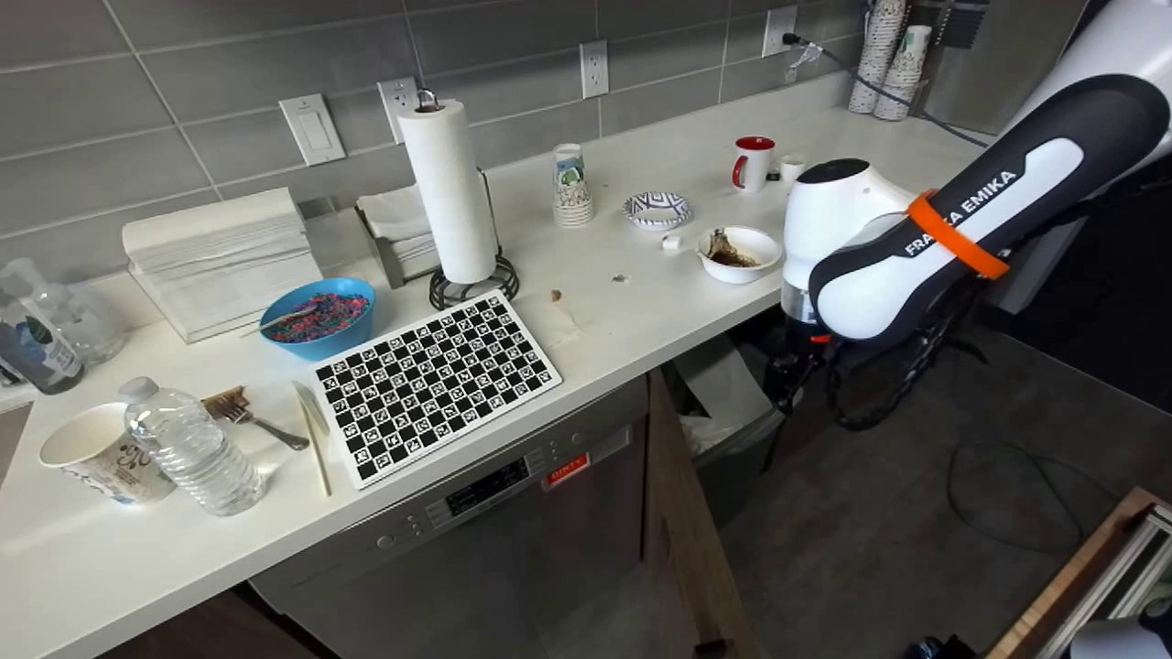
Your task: Throw away the small tissue
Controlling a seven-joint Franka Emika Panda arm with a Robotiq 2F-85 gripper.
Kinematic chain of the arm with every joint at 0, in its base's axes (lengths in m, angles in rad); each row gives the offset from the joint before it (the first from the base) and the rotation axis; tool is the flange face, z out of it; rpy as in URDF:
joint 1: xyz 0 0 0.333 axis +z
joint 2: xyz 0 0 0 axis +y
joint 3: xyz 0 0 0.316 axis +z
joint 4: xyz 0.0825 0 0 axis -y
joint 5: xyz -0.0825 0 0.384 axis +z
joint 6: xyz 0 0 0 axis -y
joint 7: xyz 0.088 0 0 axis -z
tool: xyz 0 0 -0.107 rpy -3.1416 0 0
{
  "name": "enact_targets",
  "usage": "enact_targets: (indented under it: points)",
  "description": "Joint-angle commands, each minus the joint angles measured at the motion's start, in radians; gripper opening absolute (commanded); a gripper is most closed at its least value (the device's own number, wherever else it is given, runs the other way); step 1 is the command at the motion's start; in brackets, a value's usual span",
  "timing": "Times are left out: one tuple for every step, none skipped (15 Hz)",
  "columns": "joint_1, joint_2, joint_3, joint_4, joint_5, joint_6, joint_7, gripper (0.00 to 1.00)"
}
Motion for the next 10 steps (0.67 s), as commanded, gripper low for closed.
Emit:
enact_targets:
  points:
    - [0.000,-0.104,-0.003,-0.052,-0.064,0.013,0.077,1.00]
    - [-0.005,-0.128,-0.003,-0.063,-0.086,0.037,0.106,1.00]
    - [-0.012,-0.159,-0.001,-0.080,-0.090,0.066,0.119,1.00]
    - [-0.019,-0.183,0.002,-0.094,-0.097,0.095,0.129,1.00]
    - [-0.027,-0.207,0.006,-0.108,-0.113,0.122,0.145,1.00]
    - [-0.036,-0.230,0.011,-0.122,-0.126,0.147,0.155,1.00]
    - [-0.048,-0.249,0.018,-0.136,-0.146,0.172,0.171,1.00]
    - [-0.059,-0.274,0.025,-0.151,-0.158,0.188,0.179,1.00]
    - [-0.072,-0.296,0.033,-0.168,-0.175,0.208,0.191,1.00]
    - [-0.089,-0.320,0.043,-0.185,-0.189,0.230,0.205,1.00]
